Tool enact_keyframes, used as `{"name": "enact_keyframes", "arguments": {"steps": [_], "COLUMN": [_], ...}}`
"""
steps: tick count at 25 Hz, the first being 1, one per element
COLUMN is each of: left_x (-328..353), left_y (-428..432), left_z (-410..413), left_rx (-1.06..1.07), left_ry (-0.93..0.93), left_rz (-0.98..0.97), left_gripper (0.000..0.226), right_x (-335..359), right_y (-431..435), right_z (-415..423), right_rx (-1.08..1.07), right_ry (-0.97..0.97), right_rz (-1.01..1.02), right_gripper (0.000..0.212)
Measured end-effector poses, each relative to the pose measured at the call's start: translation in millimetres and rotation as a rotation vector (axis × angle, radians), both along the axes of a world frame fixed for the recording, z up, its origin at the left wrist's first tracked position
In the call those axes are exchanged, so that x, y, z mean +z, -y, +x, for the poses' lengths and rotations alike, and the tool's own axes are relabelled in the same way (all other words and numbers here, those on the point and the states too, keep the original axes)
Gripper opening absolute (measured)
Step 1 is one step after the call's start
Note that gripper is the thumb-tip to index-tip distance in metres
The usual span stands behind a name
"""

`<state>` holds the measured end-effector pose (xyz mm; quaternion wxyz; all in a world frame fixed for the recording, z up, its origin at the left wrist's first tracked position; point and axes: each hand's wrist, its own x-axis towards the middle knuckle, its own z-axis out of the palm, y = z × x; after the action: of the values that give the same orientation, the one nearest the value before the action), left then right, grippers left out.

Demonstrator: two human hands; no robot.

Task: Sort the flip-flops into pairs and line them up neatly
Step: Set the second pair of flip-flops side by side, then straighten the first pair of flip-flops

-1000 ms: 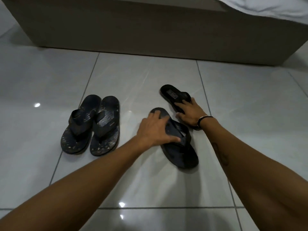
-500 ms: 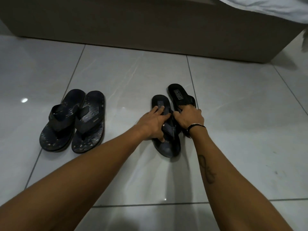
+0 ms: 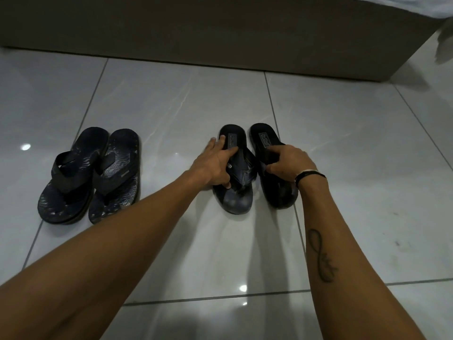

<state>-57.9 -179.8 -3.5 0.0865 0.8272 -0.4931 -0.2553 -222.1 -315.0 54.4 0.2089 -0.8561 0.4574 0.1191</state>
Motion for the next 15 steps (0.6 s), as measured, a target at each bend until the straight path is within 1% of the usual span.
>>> {"name": "enact_keyframes", "arguments": {"steps": [2,3,5,7,9,11,13,15], "left_x": [-1.6,-1.6,0.2,2.5,2.9,1.8,2.7,8.1], "left_y": [-6.4,-8.2,-7.3,-4.8,-6.3,-14.8,-30.8,-51.5], "left_z": [1.1,1.4,0.6,-1.2,-3.9,-4.0,2.6,21.5], "left_rx": [0.02,0.02,0.023,0.018,0.001,-0.021,-0.018,0.015], "left_ry": [-0.031,-0.046,-0.075,-0.084,-0.07,-0.06,-0.056,-0.039], "left_rz": [-0.045,-0.059,-0.07,-0.083,-0.105,-0.13,-0.165,-0.225], "left_gripper": [0.12,0.117,0.111,0.106,0.104,0.112,0.12,0.122], "right_x": [-5.2,-9.6,-18.8,-23.2,-21.2,-14.5,-4.4,7.2], "right_y": [2.2,1.0,-1.3,-5.0,-8.3,-8.9,-12.3,-26.2], "right_z": [2.7,3.3,1.6,-0.5,-2.1,-1.0,7.1,30.5], "right_rx": [0.053,0.065,0.067,0.049,0.043,0.059,0.051,0.031], "right_ry": [-0.094,-0.106,-0.085,-0.038,-0.031,-0.07,-0.079,0.034], "right_rz": [0.005,0.038,0.07,0.068,0.07,0.062,-0.017,-0.13], "right_gripper": [0.077,0.077,0.072,0.061,0.06,0.073,0.085,0.09]}}
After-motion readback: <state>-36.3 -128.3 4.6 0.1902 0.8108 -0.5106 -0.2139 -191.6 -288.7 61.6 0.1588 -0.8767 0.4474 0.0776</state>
